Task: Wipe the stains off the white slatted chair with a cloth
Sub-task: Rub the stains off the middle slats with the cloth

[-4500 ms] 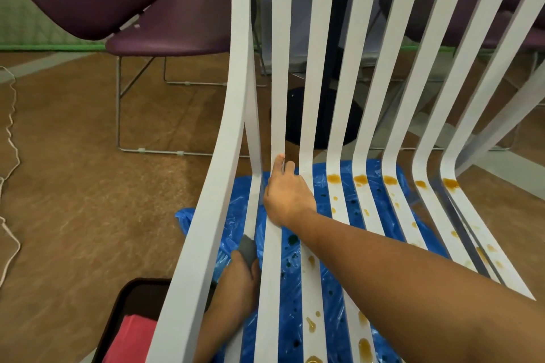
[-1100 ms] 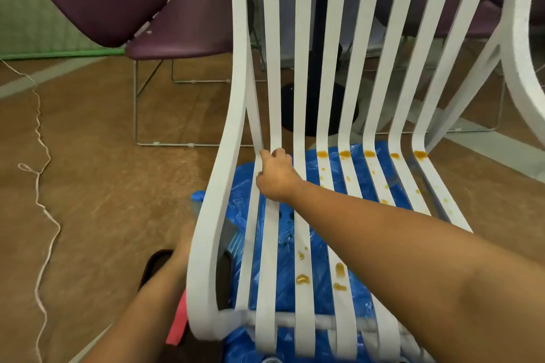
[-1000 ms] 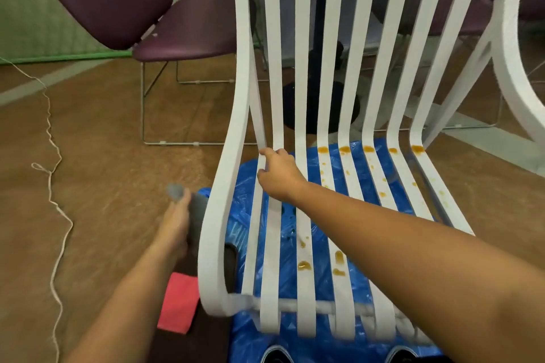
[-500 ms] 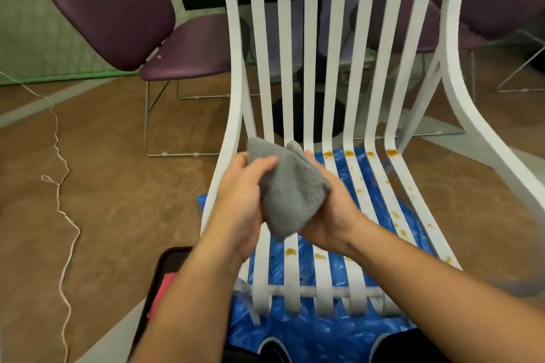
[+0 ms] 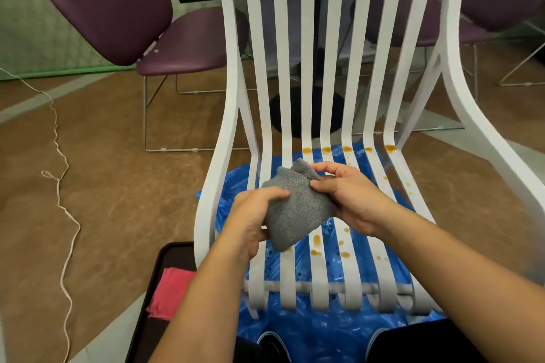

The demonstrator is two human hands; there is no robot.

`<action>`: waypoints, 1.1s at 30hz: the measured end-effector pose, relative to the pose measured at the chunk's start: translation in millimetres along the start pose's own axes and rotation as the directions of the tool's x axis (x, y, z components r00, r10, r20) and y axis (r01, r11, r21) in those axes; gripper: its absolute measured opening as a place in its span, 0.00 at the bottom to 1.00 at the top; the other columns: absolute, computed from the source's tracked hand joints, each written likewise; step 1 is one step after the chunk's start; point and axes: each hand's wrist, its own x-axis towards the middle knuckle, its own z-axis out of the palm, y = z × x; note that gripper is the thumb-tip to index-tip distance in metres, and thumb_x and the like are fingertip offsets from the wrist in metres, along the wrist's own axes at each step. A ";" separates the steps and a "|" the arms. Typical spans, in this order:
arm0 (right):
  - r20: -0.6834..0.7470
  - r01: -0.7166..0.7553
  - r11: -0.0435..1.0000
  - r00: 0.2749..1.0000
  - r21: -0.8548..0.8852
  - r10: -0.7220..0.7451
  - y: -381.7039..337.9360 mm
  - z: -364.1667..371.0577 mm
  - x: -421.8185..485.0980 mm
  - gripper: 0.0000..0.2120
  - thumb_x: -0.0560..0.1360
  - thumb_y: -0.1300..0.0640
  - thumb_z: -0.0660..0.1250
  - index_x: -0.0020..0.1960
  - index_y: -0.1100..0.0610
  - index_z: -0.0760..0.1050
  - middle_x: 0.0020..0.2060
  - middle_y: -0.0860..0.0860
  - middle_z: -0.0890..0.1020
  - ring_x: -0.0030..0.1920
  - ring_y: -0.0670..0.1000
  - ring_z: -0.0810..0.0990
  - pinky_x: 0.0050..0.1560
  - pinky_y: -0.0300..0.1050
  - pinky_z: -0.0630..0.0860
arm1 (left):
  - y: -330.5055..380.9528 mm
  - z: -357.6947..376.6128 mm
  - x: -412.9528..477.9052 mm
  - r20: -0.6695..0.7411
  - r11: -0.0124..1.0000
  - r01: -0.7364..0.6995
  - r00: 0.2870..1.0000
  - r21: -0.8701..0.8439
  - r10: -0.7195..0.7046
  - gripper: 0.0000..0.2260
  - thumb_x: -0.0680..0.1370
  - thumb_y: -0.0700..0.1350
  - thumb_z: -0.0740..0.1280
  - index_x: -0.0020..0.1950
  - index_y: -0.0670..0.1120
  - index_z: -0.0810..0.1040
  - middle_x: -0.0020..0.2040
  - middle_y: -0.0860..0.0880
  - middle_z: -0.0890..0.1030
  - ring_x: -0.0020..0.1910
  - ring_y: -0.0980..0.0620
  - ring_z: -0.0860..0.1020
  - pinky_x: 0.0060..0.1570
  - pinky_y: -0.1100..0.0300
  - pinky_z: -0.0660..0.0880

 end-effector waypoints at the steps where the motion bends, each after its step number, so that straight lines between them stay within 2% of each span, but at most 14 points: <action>1: 0.011 -0.007 1.000 1.000 -0.018 0.007 -1.2 -0.7 1.4 0.12 0.80 0.67 0.63 0.59 0.55 0.79 0.53 0.57 0.85 0.54 0.56 0.84 0.52 0.53 0.81 | -0.4 -2.0 3.0 -0.005 0.999 0.004 1.000 0.036 -0.004 0.15 0.71 0.44 0.76 0.57 0.44 0.83 0.50 0.45 0.86 0.52 0.43 0.84 0.45 0.48 0.82; 3: 0.060 -0.027 0.998 0.998 -0.051 0.030 -3.7 -0.7 2.1 0.13 0.80 0.67 0.63 0.59 0.55 0.79 0.52 0.56 0.85 0.54 0.55 0.84 0.54 0.53 0.81 | -2.0 -6.7 8.2 -0.002 0.996 -0.012 1.000 0.085 0.012 0.14 0.70 0.43 0.76 0.55 0.44 0.84 0.51 0.44 0.86 0.52 0.42 0.84 0.47 0.48 0.82; 6: 0.045 -0.046 0.992 0.998 -0.116 0.052 -3.5 0.7 2.9 0.13 0.80 0.65 0.64 0.60 0.53 0.78 0.53 0.55 0.85 0.54 0.55 0.84 0.51 0.51 0.81 | -5.5 -7.1 11.8 0.050 0.998 -0.058 0.997 0.027 0.057 0.12 0.74 0.41 0.74 0.57 0.44 0.84 0.52 0.43 0.86 0.52 0.42 0.85 0.50 0.48 0.82; 8: -0.083 -0.050 0.964 0.996 -0.263 0.030 1.4 3.2 6.1 0.14 0.79 0.61 0.66 0.63 0.50 0.75 0.57 0.53 0.81 0.56 0.53 0.80 0.51 0.49 0.78 | -8.8 -3.7 12.6 0.028 0.994 -0.109 0.994 -0.004 0.109 0.11 0.76 0.41 0.72 0.58 0.47 0.82 0.53 0.45 0.86 0.53 0.42 0.84 0.53 0.45 0.82; 10: -0.268 -0.056 0.933 0.962 -0.355 -0.044 9.3 6.4 10.1 0.15 0.78 0.56 0.66 0.64 0.48 0.73 0.59 0.51 0.77 0.57 0.52 0.77 0.52 0.49 0.76 | -10.5 -0.4 15.6 -0.056 0.975 -0.199 0.977 0.097 0.204 0.11 0.79 0.45 0.71 0.60 0.52 0.80 0.54 0.50 0.84 0.54 0.47 0.82 0.52 0.46 0.82; 12: -0.320 -0.079 0.966 0.948 -0.245 -0.003 18.0 12.3 11.0 0.11 0.79 0.52 0.65 0.61 0.51 0.75 0.57 0.53 0.78 0.55 0.53 0.78 0.56 0.53 0.78 | -9.8 3.5 15.4 -0.140 0.925 -0.318 0.926 0.206 0.350 0.11 0.80 0.46 0.69 0.62 0.55 0.77 0.54 0.55 0.81 0.53 0.54 0.79 0.48 0.56 0.79; 15: -0.114 -0.177 0.984 0.977 0.032 0.180 30.3 25.8 5.4 0.20 0.79 0.42 0.63 0.60 0.57 0.78 0.55 0.58 0.81 0.55 0.59 0.81 0.61 0.57 0.77 | -9.5 9.9 15.2 -0.145 0.827 -0.457 0.841 0.327 0.522 0.06 0.80 0.44 0.69 0.55 0.54 0.78 0.47 0.57 0.81 0.46 0.60 0.79 0.39 0.69 0.74; 17: -0.034 -0.177 0.971 0.982 0.164 0.185 32.9 32.6 5.5 0.25 0.78 0.38 0.63 0.60 0.58 0.79 0.52 0.59 0.84 0.53 0.60 0.83 0.62 0.58 0.77 | -10.3 15.2 13.3 -0.078 0.760 -0.500 0.813 0.414 0.577 0.04 0.79 0.43 0.70 0.47 0.52 0.78 0.41 0.55 0.81 0.40 0.60 0.80 0.32 0.71 0.73; 19: -0.010 -0.158 0.944 0.986 0.289 0.168 32.8 36.0 10.6 0.28 0.77 0.37 0.64 0.60 0.60 0.79 0.48 0.58 0.85 0.48 0.58 0.85 0.56 0.56 0.80 | -12.0 18.4 14.5 -0.033 0.732 -0.514 0.808 0.448 0.588 0.03 0.78 0.45 0.71 0.48 0.54 0.80 0.40 0.54 0.82 0.39 0.58 0.81 0.31 0.71 0.73; 22: 0.022 -0.166 0.908 0.985 0.386 0.171 30.9 39.2 16.6 0.30 0.75 0.37 0.65 0.63 0.62 0.78 0.50 0.60 0.84 0.46 0.58 0.85 0.48 0.53 0.80 | -12.2 18.3 15.3 0.003 0.716 -0.518 0.811 0.468 0.585 0.05 0.77 0.46 0.72 0.51 0.55 0.81 0.42 0.56 0.83 0.41 0.59 0.82 0.33 0.71 0.74; 25: 0.048 -0.179 0.865 0.983 0.469 0.178 28.1 39.0 22.0 0.32 0.73 0.36 0.68 0.64 0.62 0.77 0.59 0.62 0.82 0.56 0.60 0.83 0.56 0.56 0.79 | -13.3 15.6 16.9 0.058 0.699 -0.521 0.820 0.490 0.570 0.11 0.74 0.45 0.74 0.55 0.56 0.81 0.45 0.58 0.84 0.45 0.61 0.83 0.42 0.69 0.79; 27: 0.076 -0.213 0.827 0.976 0.521 0.204 24.6 36.4 25.9 0.31 0.73 0.38 0.71 0.65 0.61 0.76 0.59 0.61 0.81 0.59 0.60 0.82 0.61 0.57 0.77 | -12.5 14.9 16.9 0.128 0.682 -0.541 0.820 0.491 0.558 0.14 0.75 0.44 0.72 0.60 0.53 0.82 0.49 0.57 0.85 0.49 0.61 0.83 0.50 0.63 0.82; 30: 0.123 -0.300 0.785 0.952 0.543 0.279 23.1 32.3 35.2 0.26 0.74 0.48 0.73 0.66 0.61 0.76 0.60 0.61 0.81 0.59 0.61 0.81 0.65 0.58 0.73 | -9.7 13.3 13.9 0.199 0.695 -0.594 0.799 0.405 0.567 0.14 0.79 0.40 0.65 0.61 0.52 0.84 0.50 0.57 0.85 0.52 0.62 0.82 0.55 0.61 0.80; 33: 0.083 -0.306 0.774 0.946 0.554 0.314 25.0 29.4 44.6 0.20 0.76 0.57 0.70 0.66 0.61 0.77 0.58 0.62 0.82 0.58 0.62 0.82 0.61 0.59 0.76 | -6.1 7.5 10.3 0.149 0.670 -0.647 0.751 0.365 0.644 0.15 0.80 0.36 0.63 0.55 0.52 0.85 0.48 0.55 0.86 0.52 0.61 0.82 0.51 0.65 0.80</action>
